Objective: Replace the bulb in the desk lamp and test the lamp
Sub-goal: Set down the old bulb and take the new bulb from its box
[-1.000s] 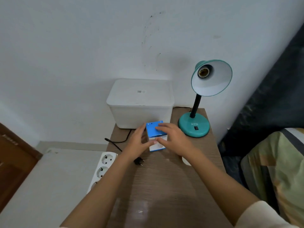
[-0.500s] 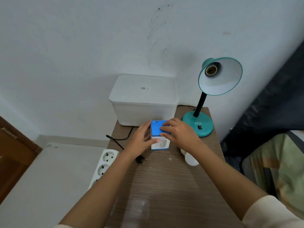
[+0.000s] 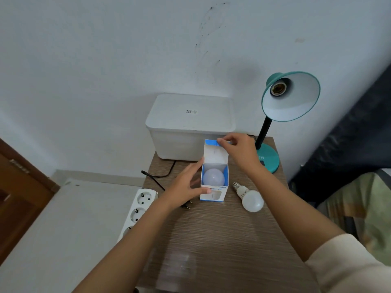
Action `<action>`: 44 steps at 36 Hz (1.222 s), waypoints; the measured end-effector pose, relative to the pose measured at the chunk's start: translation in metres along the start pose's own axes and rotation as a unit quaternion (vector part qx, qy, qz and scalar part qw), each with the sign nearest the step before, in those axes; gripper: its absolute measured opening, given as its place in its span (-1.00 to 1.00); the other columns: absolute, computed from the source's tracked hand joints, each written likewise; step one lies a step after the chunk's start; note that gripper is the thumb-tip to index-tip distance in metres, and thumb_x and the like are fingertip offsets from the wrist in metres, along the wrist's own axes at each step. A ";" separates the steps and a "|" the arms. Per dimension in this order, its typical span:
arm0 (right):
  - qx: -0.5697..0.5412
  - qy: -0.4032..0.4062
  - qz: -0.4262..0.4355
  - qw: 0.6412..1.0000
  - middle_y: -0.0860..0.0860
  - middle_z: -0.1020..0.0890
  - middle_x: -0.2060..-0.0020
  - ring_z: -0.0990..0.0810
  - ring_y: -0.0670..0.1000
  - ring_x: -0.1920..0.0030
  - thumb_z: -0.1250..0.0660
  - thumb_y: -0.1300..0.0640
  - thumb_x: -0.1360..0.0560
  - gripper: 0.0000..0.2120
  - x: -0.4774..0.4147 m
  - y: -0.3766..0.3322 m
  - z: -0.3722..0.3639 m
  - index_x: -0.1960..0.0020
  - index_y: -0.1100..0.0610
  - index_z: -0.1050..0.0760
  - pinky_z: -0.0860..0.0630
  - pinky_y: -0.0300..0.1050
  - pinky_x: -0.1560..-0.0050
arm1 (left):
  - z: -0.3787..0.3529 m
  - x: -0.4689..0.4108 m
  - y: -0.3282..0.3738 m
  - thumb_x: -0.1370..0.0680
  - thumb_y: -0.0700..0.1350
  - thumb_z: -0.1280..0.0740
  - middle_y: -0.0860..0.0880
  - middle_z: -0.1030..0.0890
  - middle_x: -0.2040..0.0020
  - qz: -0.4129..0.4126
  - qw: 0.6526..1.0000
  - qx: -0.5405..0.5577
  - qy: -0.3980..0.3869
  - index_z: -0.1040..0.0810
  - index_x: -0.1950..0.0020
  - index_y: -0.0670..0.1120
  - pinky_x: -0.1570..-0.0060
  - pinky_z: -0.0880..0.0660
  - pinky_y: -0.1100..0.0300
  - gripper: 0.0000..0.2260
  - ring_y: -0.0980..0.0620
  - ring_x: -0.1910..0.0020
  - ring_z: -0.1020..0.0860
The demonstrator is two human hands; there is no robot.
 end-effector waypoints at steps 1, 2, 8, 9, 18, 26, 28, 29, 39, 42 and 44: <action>-0.010 0.011 -0.021 1.000 0.03 -0.61 0.24 -0.51 -0.07 0.20 -0.38 0.03 -0.46 -0.78 0.001 0.001 -0.002 0.07 0.20 -0.63 -0.39 -0.26 0.23 | 0.000 0.001 0.000 -0.42 -0.15 -0.47 0.18 -0.24 -0.33 0.002 1.000 0.001 0.000 -0.08 -0.50 0.06 -0.04 -0.38 0.57 -0.21 0.33 -0.23 -0.32; -0.022 0.019 -0.042 0.999 0.04 -0.62 0.21 -0.54 -0.05 0.17 -0.39 0.03 -0.46 -0.77 0.001 0.003 -0.004 0.06 0.20 -0.62 -0.41 -0.28 0.23 | 0.000 0.001 0.001 -0.42 -0.15 -0.47 0.18 -0.23 -0.33 0.004 1.000 0.001 -0.002 -0.08 -0.50 0.06 -0.04 -0.38 0.57 -0.21 0.33 -0.22 -0.32; -0.048 0.076 -0.048 0.995 0.03 -0.60 0.04 -0.54 -0.07 0.04 -0.39 0.15 -0.46 -0.73 0.015 0.003 0.004 -0.12 0.23 -0.53 -0.43 -0.36 0.08 | 0.003 -0.001 0.005 -0.41 -0.13 -0.48 0.15 -0.23 -0.36 0.008 1.000 -0.026 -0.014 -0.07 -0.51 0.03 -0.01 -0.35 0.63 -0.20 0.26 -0.29 -0.27; -0.036 0.088 -0.024 0.995 0.02 -0.59 0.04 -0.53 -0.08 0.05 -0.38 0.18 -0.46 -0.76 0.020 0.001 0.007 -0.11 0.21 -0.52 -0.41 -0.42 0.12 | 0.003 -0.001 0.005 -0.41 -0.12 -0.48 0.13 -0.23 -0.39 0.009 1.000 -0.025 -0.017 -0.07 -0.51 0.04 -0.03 -0.36 0.60 -0.20 0.25 -0.31 -0.26; 0.164 -0.213 0.060 0.961 0.09 -0.61 -0.05 -0.55 0.00 -0.03 -0.40 0.14 -0.41 -0.69 0.050 -0.006 -0.011 -0.13 0.19 -0.53 -0.53 -0.13 -0.08 | 0.000 0.001 0.003 -0.38 -0.17 -0.50 0.10 -0.27 -0.35 0.003 1.000 -0.002 -0.009 -0.12 -0.50 0.00 -0.05 -0.41 0.53 -0.19 0.23 -0.30 -0.31; 0.325 -0.330 0.026 0.886 0.08 -0.59 0.09 -0.57 0.06 0.10 -0.35 -0.03 -0.40 -0.68 0.043 -0.021 -0.021 -0.07 0.13 -0.53 -0.52 -0.08 0.16 | 0.002 0.004 0.004 -0.37 -0.05 -0.51 0.10 -0.28 -0.38 0.007 0.998 -0.064 -0.007 -0.09 -0.51 0.08 -0.29 -0.38 0.24 -0.16 0.20 -0.34 -0.29; 0.334 -0.327 0.033 0.883 0.06 -0.56 0.17 -0.55 0.05 0.17 -0.35 -0.03 -0.39 -0.75 0.040 -0.025 -0.020 0.03 0.11 -0.53 -0.45 -0.13 0.27 | 0.002 0.004 0.006 -0.38 -0.06 -0.50 0.11 -0.28 -0.37 0.002 0.997 -0.073 -0.001 -0.09 -0.51 0.05 -0.16 -0.35 0.47 -0.17 0.23 -0.32 -0.27; 0.331 -0.324 0.035 0.886 0.06 -0.56 0.18 -0.54 0.04 0.17 -0.36 -0.04 -0.38 -0.74 0.039 -0.026 -0.019 0.03 0.11 -0.53 -0.43 -0.15 0.29 | 0.002 0.004 0.006 -0.38 -0.06 -0.50 0.10 -0.27 -0.38 -0.002 0.997 -0.079 0.001 -0.08 -0.51 0.05 -0.12 -0.32 0.51 -0.17 0.24 -0.32 -0.26; 0.174 -0.290 0.044 0.940 -0.02 -0.41 -0.11 -0.43 -0.02 -0.13 -0.33 -0.03 -0.43 -0.61 0.049 -0.025 0.016 -0.25 -0.11 -0.45 -0.39 -0.13 -0.10 | 0.002 0.003 0.001 -0.38 -0.19 -0.50 0.09 -0.27 -0.32 0.020 1.000 -0.002 0.020 -0.10 -0.50 0.00 -0.02 -0.42 0.54 -0.18 0.20 -0.31 -0.30; 0.180 -0.283 0.037 0.941 -0.04 -0.38 -0.08 -0.41 -0.03 -0.11 -0.38 -0.08 -0.39 -0.58 0.056 -0.018 0.018 -0.22 -0.10 -0.43 -0.39 -0.15 -0.05 | -0.001 0.001 0.001 -0.37 -0.17 -0.51 0.09 -0.28 -0.32 0.021 1.000 0.000 0.021 -0.11 -0.50 0.03 -0.06 -0.44 0.48 -0.17 0.19 -0.33 -0.30; 0.180 -0.268 0.032 0.946 -0.04 -0.41 -0.09 -0.42 -0.03 -0.07 -0.43 -0.13 -0.33 -0.54 0.061 -0.013 0.019 -0.17 -0.07 -0.39 -0.40 -0.15 0.00 | -0.002 0.001 0.001 -0.36 -0.16 -0.52 0.08 -0.28 -0.33 0.023 0.999 0.001 0.022 -0.11 -0.50 0.03 -0.14 -0.44 0.37 -0.17 0.16 -0.35 -0.30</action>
Point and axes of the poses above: each hand's wrist, its own x-axis away from the middle knuckle, its own z-axis out of the back of the hand, y = z × x, the point moved 2 cm from there along -x, towards the middle knuckle
